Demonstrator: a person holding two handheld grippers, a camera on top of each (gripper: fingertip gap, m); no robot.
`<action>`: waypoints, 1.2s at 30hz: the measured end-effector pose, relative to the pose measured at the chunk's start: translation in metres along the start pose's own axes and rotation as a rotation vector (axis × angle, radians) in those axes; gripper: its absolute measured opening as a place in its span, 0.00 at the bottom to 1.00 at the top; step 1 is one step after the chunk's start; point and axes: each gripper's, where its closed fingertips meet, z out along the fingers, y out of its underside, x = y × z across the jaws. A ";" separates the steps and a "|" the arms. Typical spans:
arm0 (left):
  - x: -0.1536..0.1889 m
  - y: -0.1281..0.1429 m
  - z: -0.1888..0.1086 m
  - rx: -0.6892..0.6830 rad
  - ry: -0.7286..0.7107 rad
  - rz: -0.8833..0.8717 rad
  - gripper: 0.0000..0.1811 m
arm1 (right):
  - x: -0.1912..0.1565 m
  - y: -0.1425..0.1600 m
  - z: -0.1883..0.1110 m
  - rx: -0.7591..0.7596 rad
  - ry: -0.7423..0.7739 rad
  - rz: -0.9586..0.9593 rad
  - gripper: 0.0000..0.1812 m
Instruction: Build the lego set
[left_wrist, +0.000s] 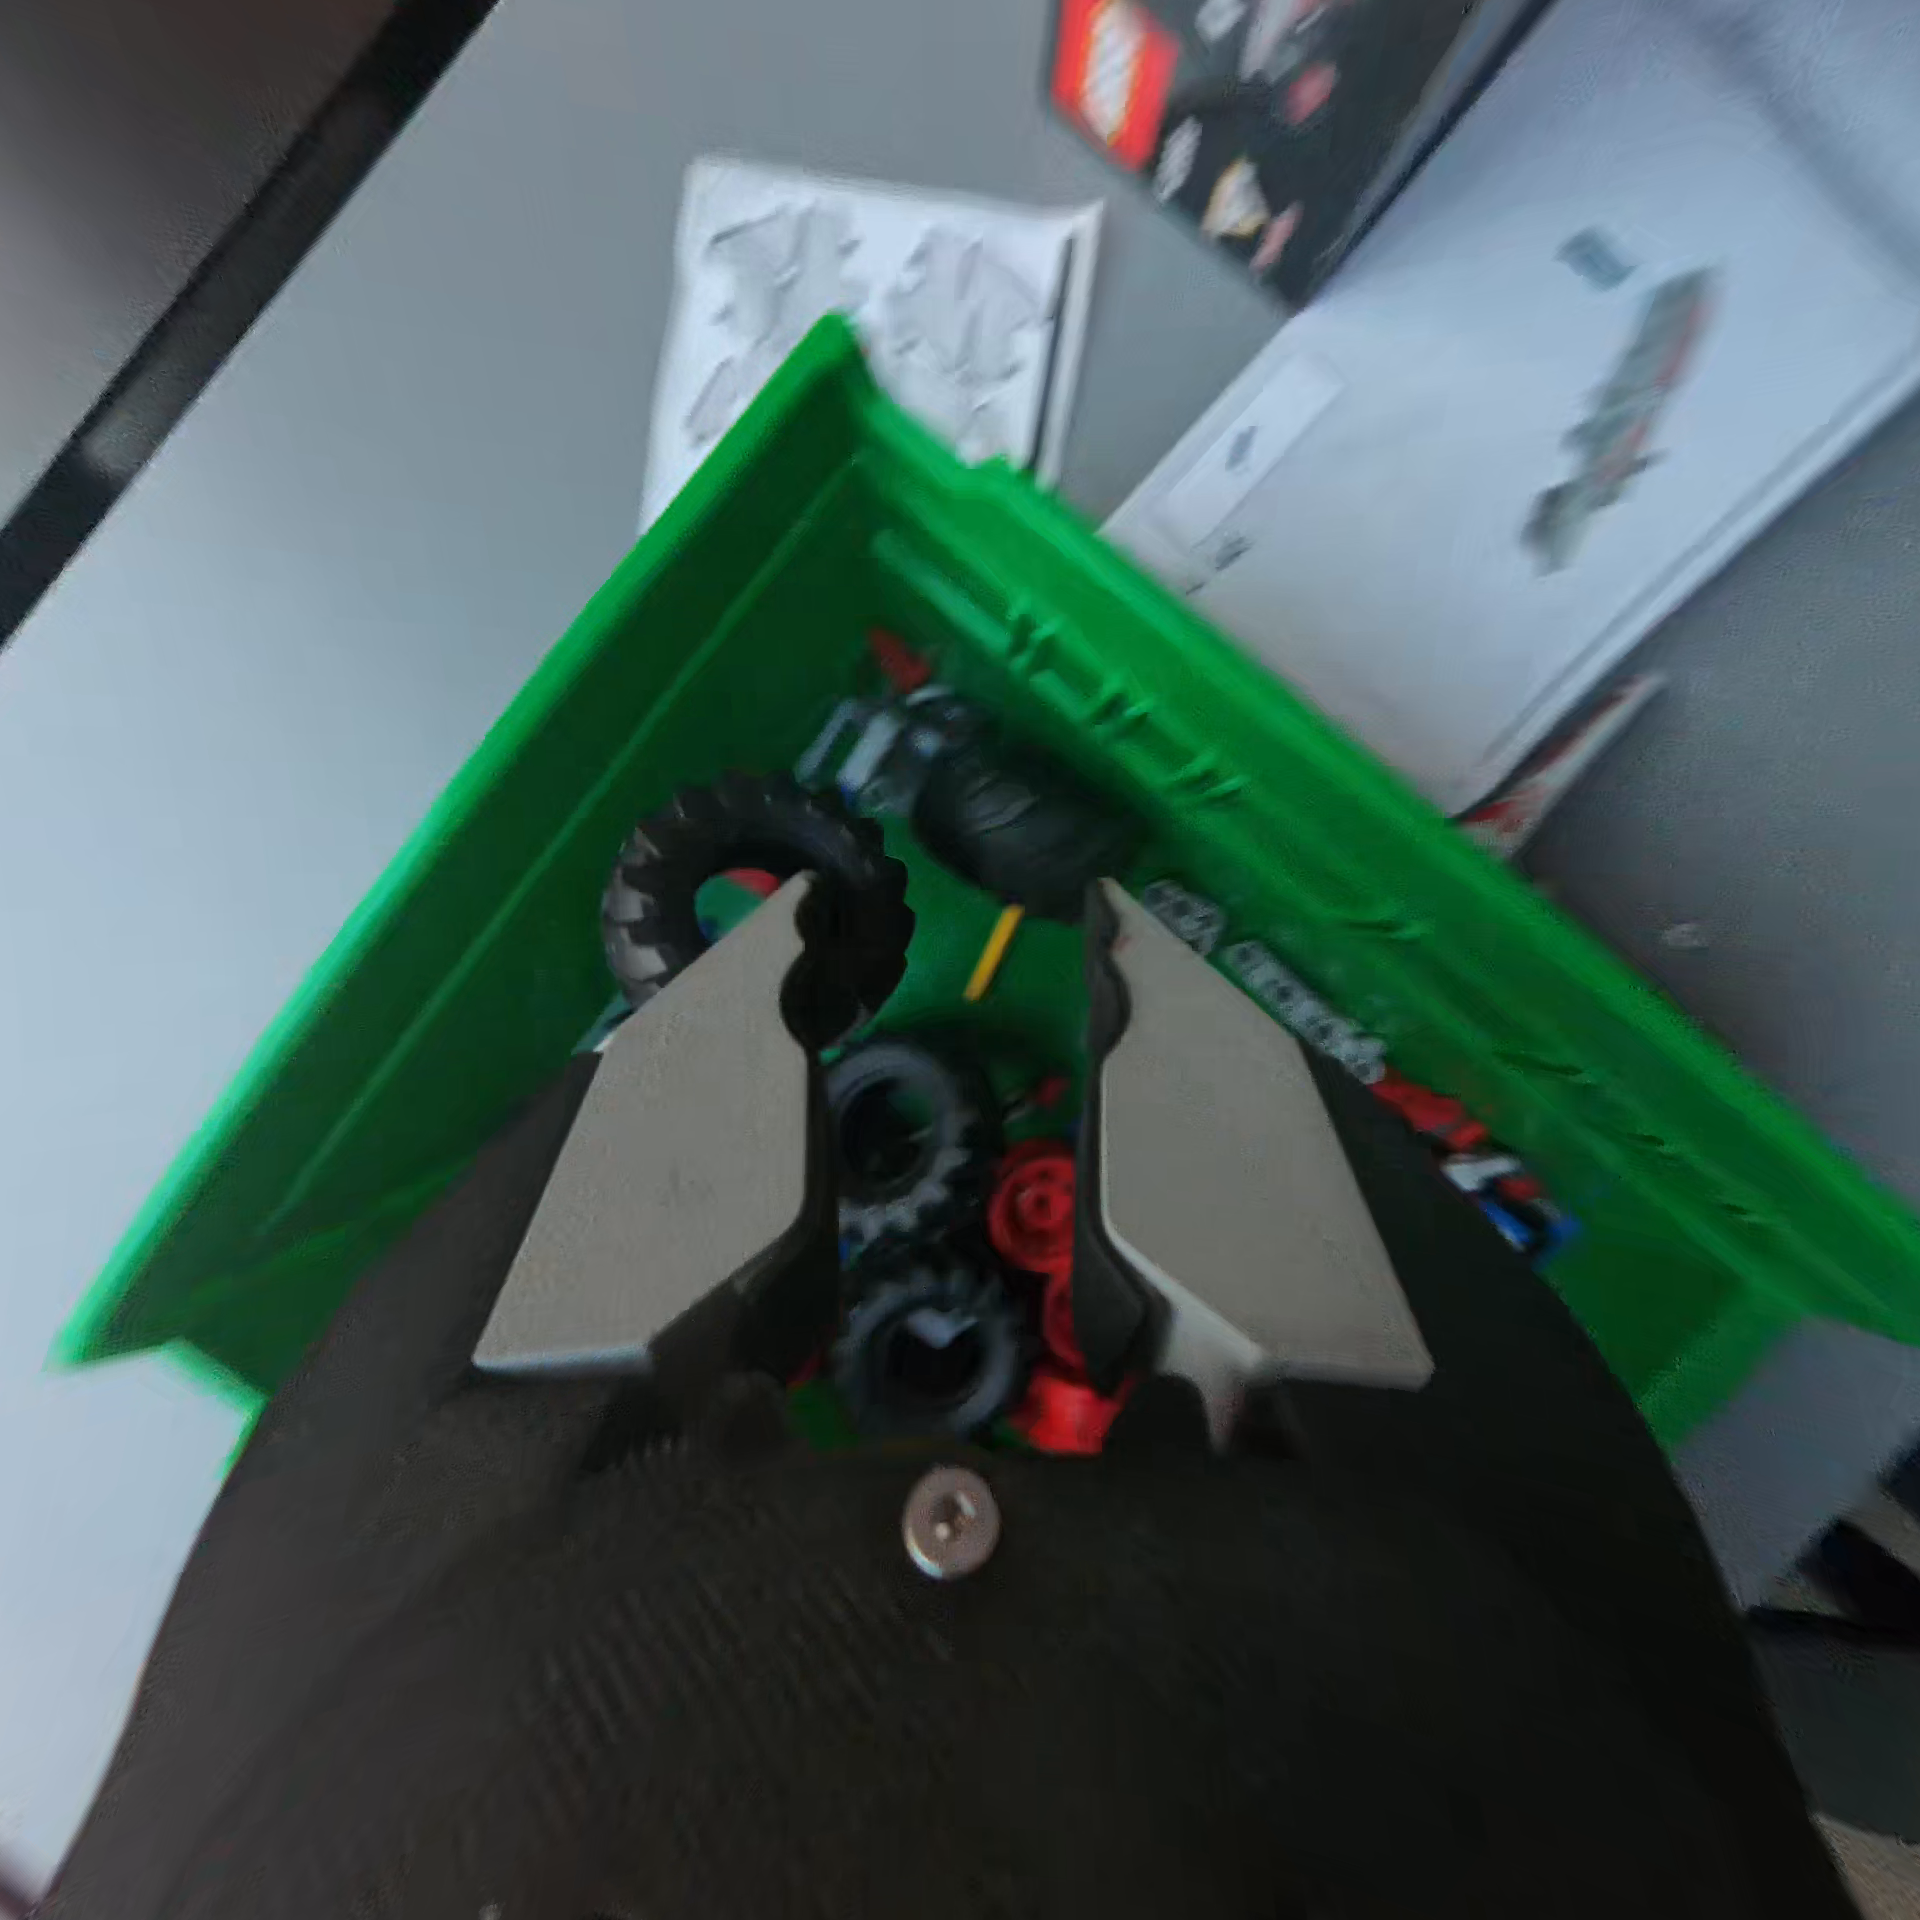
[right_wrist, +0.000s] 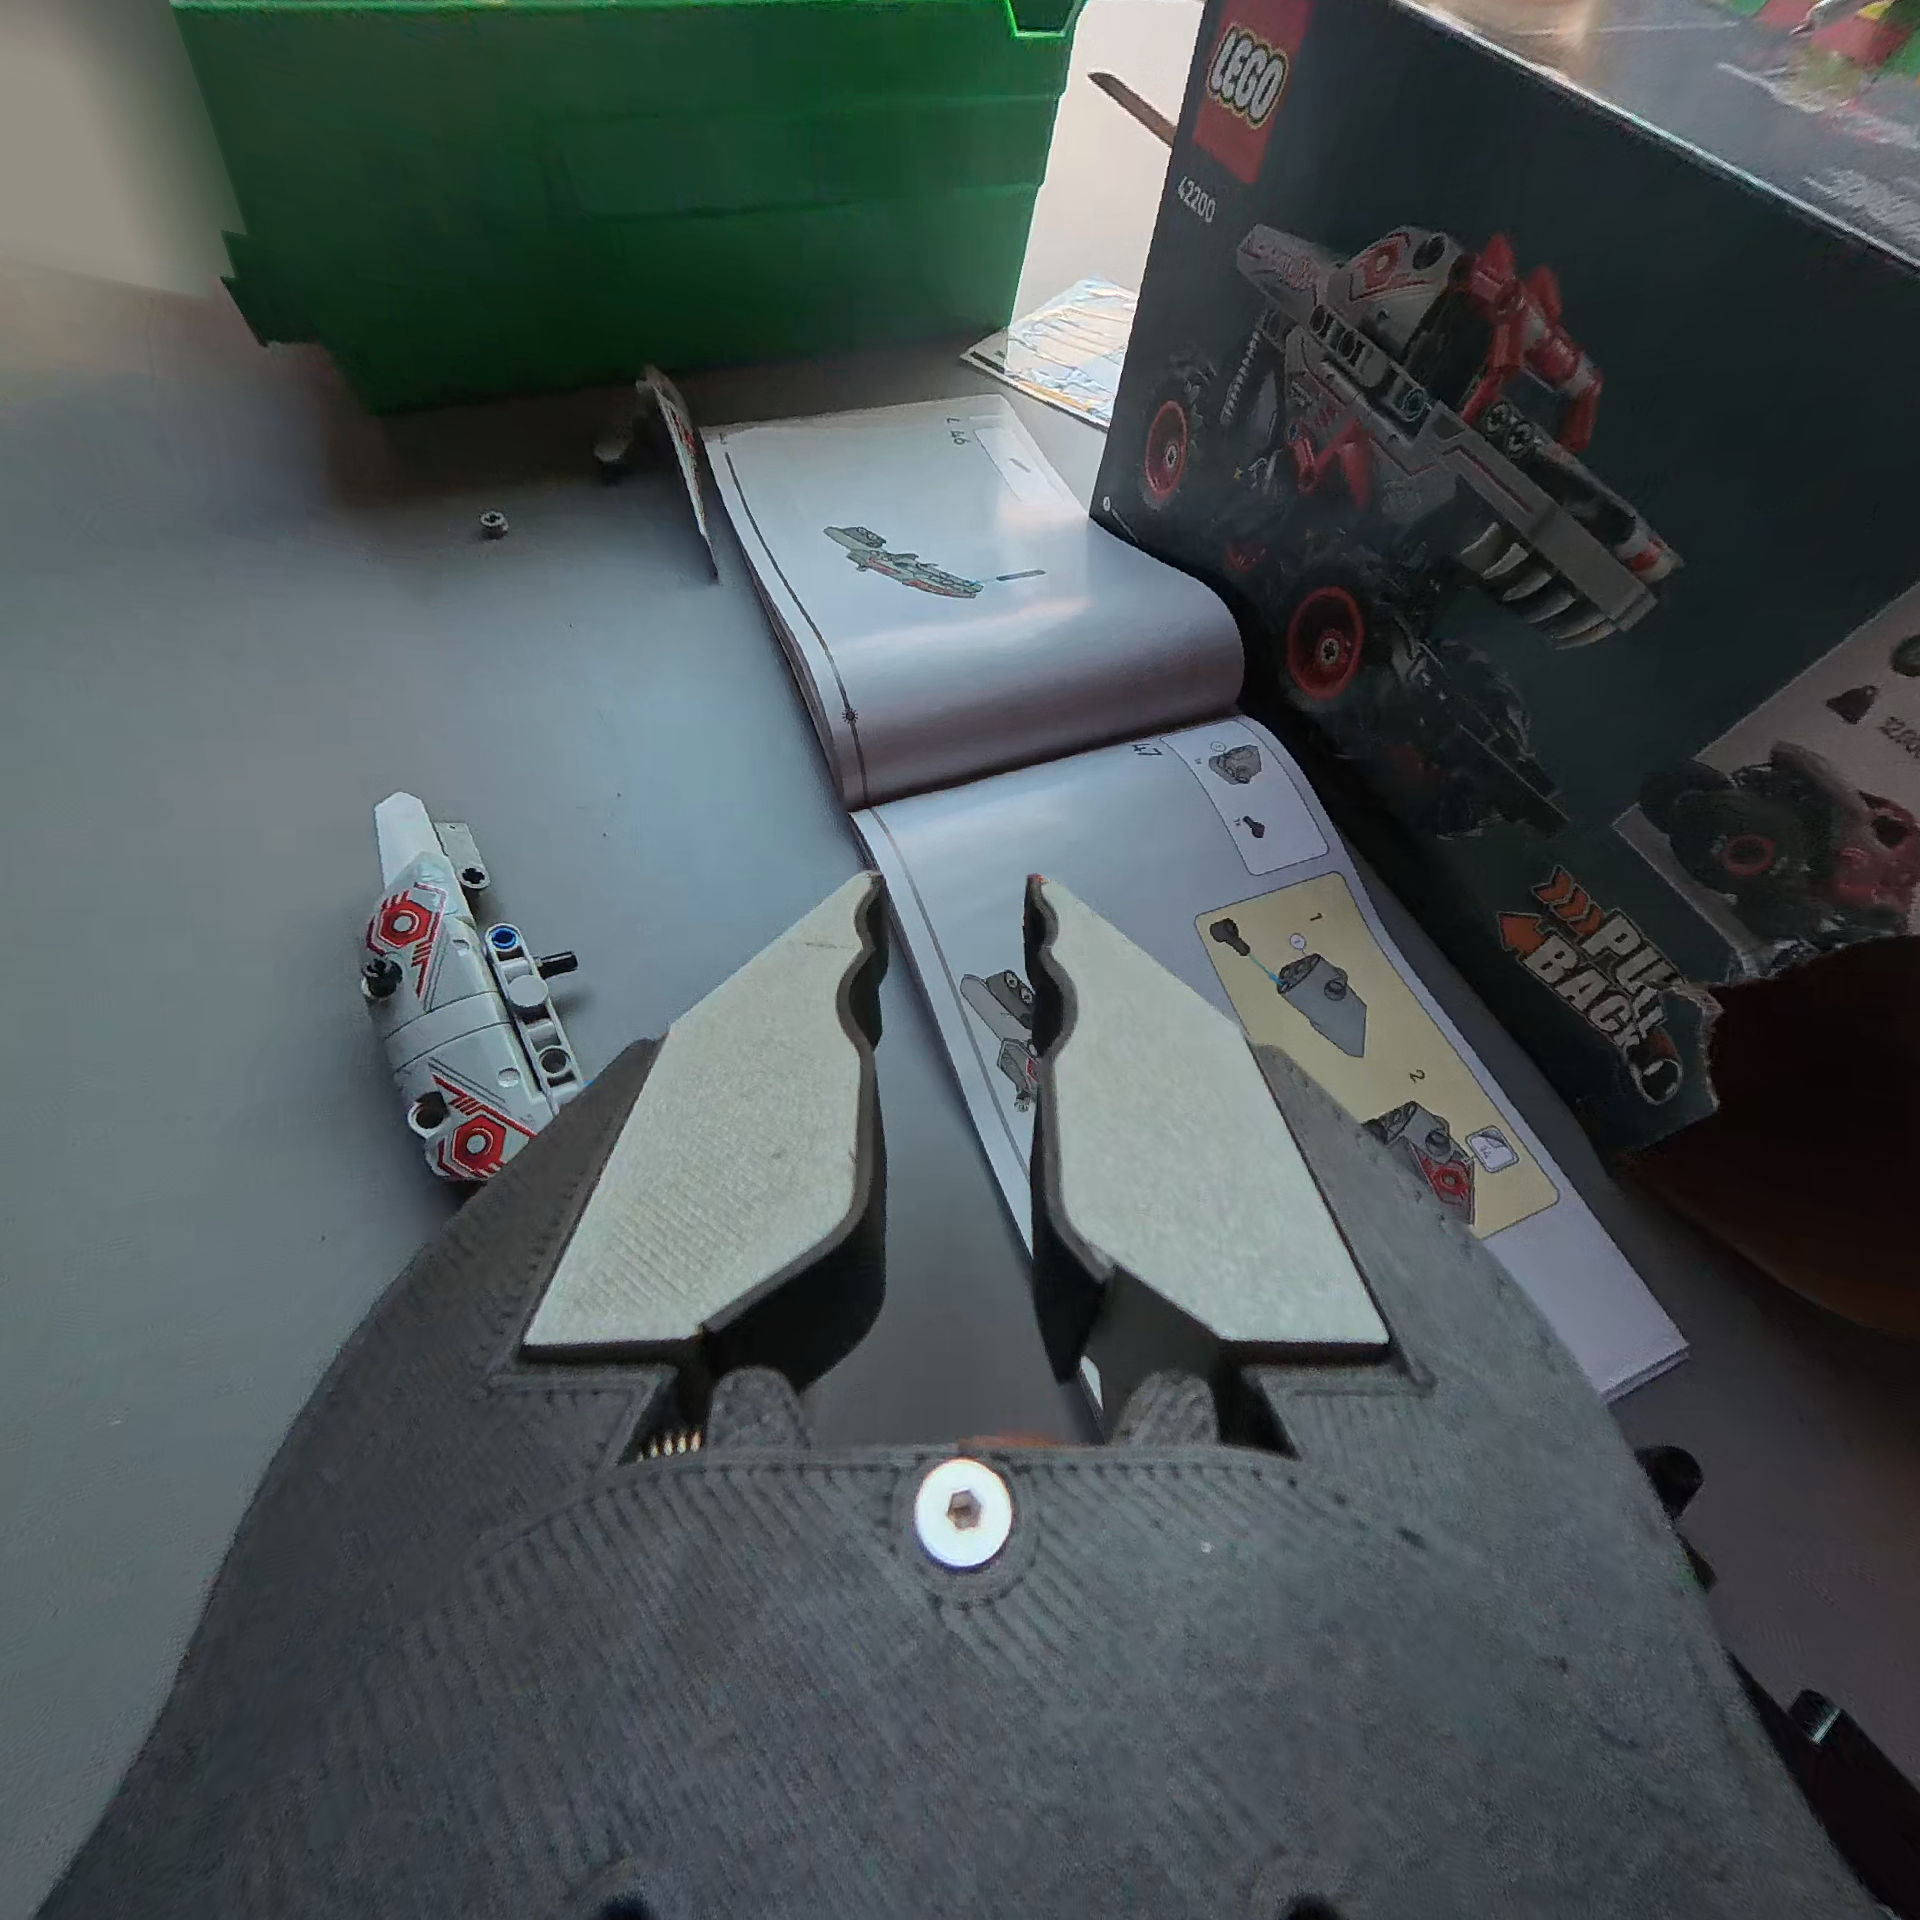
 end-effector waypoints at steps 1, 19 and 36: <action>0.012 -0.007 0.003 0.021 0.064 -0.021 0.30 | 0.000 0.001 0.001 -0.008 0.003 -0.004 0.12; -0.020 -0.009 -0.019 0.039 0.003 -0.047 0.13 | 0.002 0.015 0.008 -0.084 0.018 -0.029 0.11; -0.072 0.040 -0.025 -0.106 -0.149 -0.172 0.10 | 0.001 0.017 0.004 -0.093 0.020 -0.045 0.10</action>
